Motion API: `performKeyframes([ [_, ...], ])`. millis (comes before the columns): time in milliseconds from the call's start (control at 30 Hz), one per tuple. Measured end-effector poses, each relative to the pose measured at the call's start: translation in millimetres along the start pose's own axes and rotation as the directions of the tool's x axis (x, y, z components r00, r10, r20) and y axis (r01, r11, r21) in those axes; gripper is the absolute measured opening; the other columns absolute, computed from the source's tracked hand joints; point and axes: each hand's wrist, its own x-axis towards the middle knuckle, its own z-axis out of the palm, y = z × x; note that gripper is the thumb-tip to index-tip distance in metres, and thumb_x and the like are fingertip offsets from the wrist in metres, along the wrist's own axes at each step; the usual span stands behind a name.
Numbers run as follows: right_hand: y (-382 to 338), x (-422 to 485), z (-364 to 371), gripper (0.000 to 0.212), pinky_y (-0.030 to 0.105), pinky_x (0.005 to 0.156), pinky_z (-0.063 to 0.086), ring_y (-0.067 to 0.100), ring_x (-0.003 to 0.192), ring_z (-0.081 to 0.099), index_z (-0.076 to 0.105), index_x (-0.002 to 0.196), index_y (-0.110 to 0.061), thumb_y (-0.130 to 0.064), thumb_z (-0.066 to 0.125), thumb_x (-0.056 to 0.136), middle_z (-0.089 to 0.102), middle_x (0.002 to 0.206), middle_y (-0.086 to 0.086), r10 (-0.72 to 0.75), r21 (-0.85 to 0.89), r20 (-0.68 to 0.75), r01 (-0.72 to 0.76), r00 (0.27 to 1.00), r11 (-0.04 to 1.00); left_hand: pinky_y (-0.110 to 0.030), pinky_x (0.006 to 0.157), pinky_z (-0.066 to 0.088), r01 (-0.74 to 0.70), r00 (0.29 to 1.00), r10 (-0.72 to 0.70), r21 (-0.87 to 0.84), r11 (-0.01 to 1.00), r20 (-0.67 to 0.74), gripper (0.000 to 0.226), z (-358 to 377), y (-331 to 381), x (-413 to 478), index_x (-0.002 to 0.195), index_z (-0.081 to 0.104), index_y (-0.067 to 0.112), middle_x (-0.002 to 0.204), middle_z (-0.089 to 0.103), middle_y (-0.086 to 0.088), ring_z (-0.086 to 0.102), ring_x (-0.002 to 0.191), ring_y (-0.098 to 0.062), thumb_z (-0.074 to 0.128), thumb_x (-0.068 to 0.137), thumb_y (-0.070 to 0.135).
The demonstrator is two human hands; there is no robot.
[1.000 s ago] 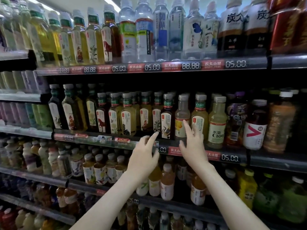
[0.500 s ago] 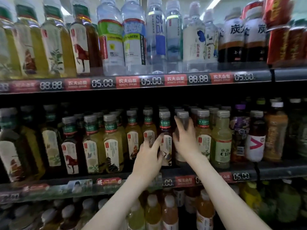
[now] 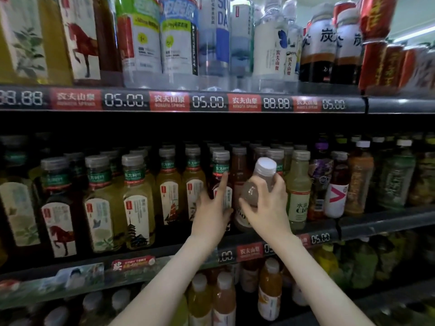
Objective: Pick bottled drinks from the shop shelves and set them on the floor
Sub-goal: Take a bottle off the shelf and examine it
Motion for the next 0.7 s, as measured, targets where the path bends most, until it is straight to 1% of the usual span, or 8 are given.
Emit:
performKeyframes([
  [67, 5, -3, -2, 0.062, 0.052, 0.099, 0.042, 0.040, 0.125, 0.032, 0.031, 0.125, -0.032, -0.021, 0.075, 0.081, 0.025, 0.139, 0.024, -0.011, 0.028, 0.011, 0.011, 1.000, 1.000, -0.039, 0.083, 0.051, 0.025, 1.000, -0.025, 0.032, 0.999, 0.001, 0.096, -1, 4, -2, 0.137, -0.026, 0.058, 0.139, 0.031, -0.017, 0.052, 0.112, -0.038, 0.056, 0.095, 0.030],
  [133, 8, -5, -3, 0.068, 0.051, 0.100, 0.045, 0.039, 0.129, 0.031, 0.029, 0.130, -0.034, -0.018, 0.074, 0.083, 0.020, 0.143, 0.019, -0.046, 0.071, 0.030, 0.044, 0.998, 0.997, -0.044, 0.095, 0.045, 0.009, 0.998, -0.001, 0.135, 0.991, -0.055, 0.085, -1, 11, -7, 0.148, -0.011, 0.047, 0.144, 0.025, -0.021, 0.037, 0.127, -0.042, 0.055, 0.094, 0.037],
  [233, 10, -7, -6, 0.074, 0.052, 0.102, 0.045, 0.037, 0.132, 0.031, 0.032, 0.135, -0.037, -0.009, 0.074, 0.081, 0.017, 0.143, 0.006, -0.127, 0.118, 0.033, 0.122, 0.991, 0.985, -0.058, 0.114, 0.020, -0.092, 0.985, 0.126, 0.262, 0.961, -0.116, 0.077, 4, 23, -17, 0.152, 0.022, 0.029, 0.153, 0.019, -0.021, 0.015, 0.142, -0.037, 0.062, 0.087, 0.038],
  [433, 3, -26, -22, 0.064, 0.041, 0.095, 0.049, 0.030, 0.128, 0.031, 0.043, 0.135, -0.032, -0.007, 0.070, 0.082, 0.025, 0.141, 0.010, -0.334, 0.115, 0.045, 0.327, 0.942, 0.938, -0.045, 0.110, -0.025, -0.084, 0.974, 0.114, 0.158, 0.984, -0.193, 0.053, 10, 44, -26, 0.137, 0.045, 0.013, 0.137, 0.052, -0.001, 0.032, 0.140, -0.021, 0.056, 0.086, 0.023],
  [500, 5, -29, -33, 0.056, 0.041, 0.103, 0.045, 0.029, 0.133, 0.033, 0.042, 0.139, -0.034, -0.014, 0.059, 0.090, 0.025, 0.145, 0.012, -0.390, 0.153, 0.118, 0.371, 0.913, 0.916, -0.045, 0.114, -0.014, -0.085, 0.966, 0.121, 0.161, 0.983, -0.228, 0.046, 11, 48, -30, 0.129, 0.054, 0.011, 0.127, 0.060, 0.000, 0.047, 0.129, -0.020, 0.056, 0.087, 0.026],
  [600, 12, -27, -53, 0.041, 0.038, 0.113, 0.033, 0.028, 0.142, 0.026, 0.055, 0.131, -0.027, -0.012, 0.047, 0.094, 0.027, 0.149, 0.012, -0.493, 0.250, 0.129, 0.453, 0.860, 0.856, -0.051, 0.111, 0.025, -0.133, 0.949, 0.145, 0.063, 0.989, -0.280, 0.052, 14, 56, -37, 0.128, 0.052, 0.008, 0.120, 0.060, -0.005, 0.058, 0.114, -0.027, 0.060, 0.082, 0.033],
  [667, 20, -25, -64, 0.033, 0.040, 0.112, 0.036, 0.030, 0.143, 0.027, 0.062, 0.120, -0.017, -0.005, 0.046, 0.094, 0.031, 0.148, 0.017, -0.536, 0.304, 0.062, 0.495, 0.842, 0.814, -0.026, 0.097, 0.047, -0.190, 0.931, 0.130, -0.147, 0.971, -0.340, 0.058, 12, 65, -42, 0.128, 0.043, 0.025, 0.112, 0.056, 0.016, 0.059, 0.099, -0.008, 0.072, 0.078, 0.033],
  [700, 23, -24, -69, 0.030, 0.040, 0.109, 0.039, 0.032, 0.141, 0.030, 0.062, 0.118, -0.014, -0.004, 0.044, 0.096, 0.032, 0.148, 0.019, -0.537, 0.322, 0.025, 0.501, 0.844, 0.803, -0.008, 0.086, 0.045, -0.205, 0.925, 0.123, -0.200, 0.958, -0.359, 0.063, 9, 69, -44, 0.125, 0.038, 0.034, 0.107, 0.052, 0.026, 0.055, 0.095, 0.003, 0.077, 0.076, 0.032],
])
